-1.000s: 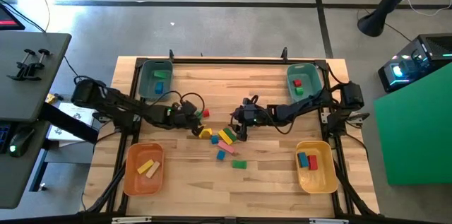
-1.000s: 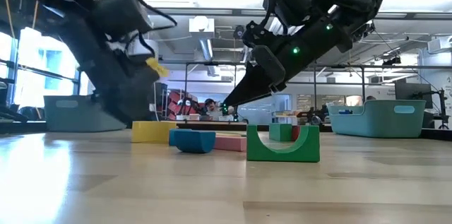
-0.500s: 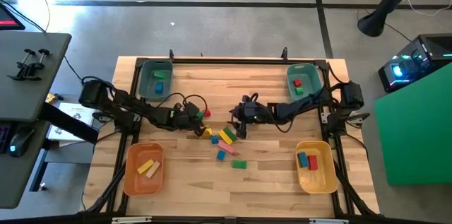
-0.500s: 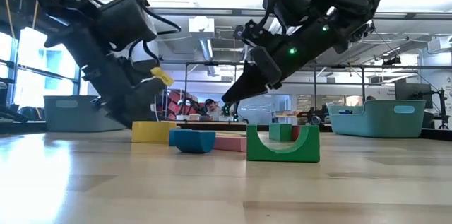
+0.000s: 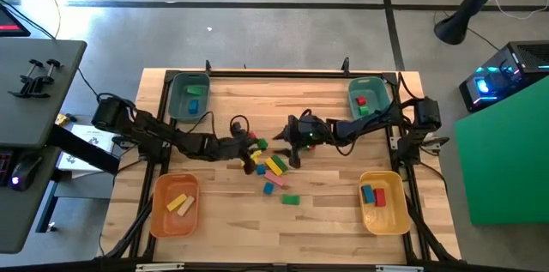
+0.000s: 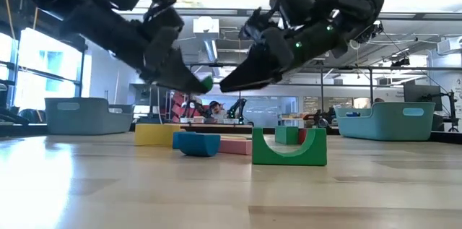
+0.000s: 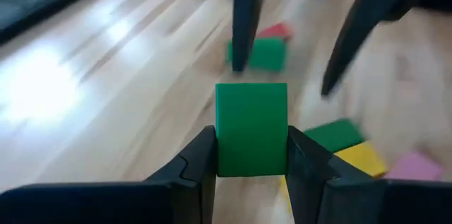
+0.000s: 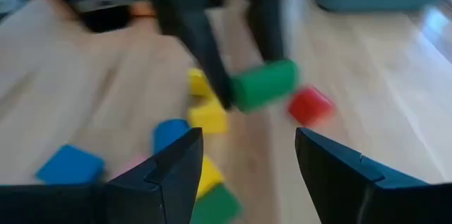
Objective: Sort blocks by size
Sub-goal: Put the green semicircle block into the green bin
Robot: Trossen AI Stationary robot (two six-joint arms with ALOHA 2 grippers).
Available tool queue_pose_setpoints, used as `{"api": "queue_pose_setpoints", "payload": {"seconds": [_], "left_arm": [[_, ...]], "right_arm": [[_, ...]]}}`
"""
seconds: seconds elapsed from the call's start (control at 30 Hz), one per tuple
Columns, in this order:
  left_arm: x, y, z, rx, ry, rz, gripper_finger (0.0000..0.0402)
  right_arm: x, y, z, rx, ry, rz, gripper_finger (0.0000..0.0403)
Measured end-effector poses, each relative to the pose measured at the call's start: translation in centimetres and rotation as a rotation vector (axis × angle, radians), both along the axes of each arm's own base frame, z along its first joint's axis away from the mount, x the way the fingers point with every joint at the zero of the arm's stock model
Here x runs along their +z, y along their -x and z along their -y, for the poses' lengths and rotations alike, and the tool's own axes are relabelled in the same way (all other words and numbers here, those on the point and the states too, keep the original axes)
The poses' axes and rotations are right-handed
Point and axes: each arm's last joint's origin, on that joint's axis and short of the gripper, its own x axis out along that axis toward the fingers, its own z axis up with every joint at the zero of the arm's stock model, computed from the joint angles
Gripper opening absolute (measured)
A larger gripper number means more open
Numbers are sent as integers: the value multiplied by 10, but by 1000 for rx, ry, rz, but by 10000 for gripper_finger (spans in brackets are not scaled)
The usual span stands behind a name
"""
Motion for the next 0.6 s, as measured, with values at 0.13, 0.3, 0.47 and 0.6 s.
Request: {"api": "queue_pose_setpoints", "payload": {"seconds": [0.13,0.3,0.47,0.6], "left_arm": [[7,-5,1,-107,-36,56,99],[9,-6,1,-138,-47,72,102],[11,-6,2,-161,-35,80,102],[9,-6,3,-168,-36,69,103]], "right_arm": [[2,-1,-14,-46,119,17,222],[5,-3,-17,-73,155,50,222],[12,-1,-18,-15,154,79,222],[24,3,-15,31,136,93,222]]}}
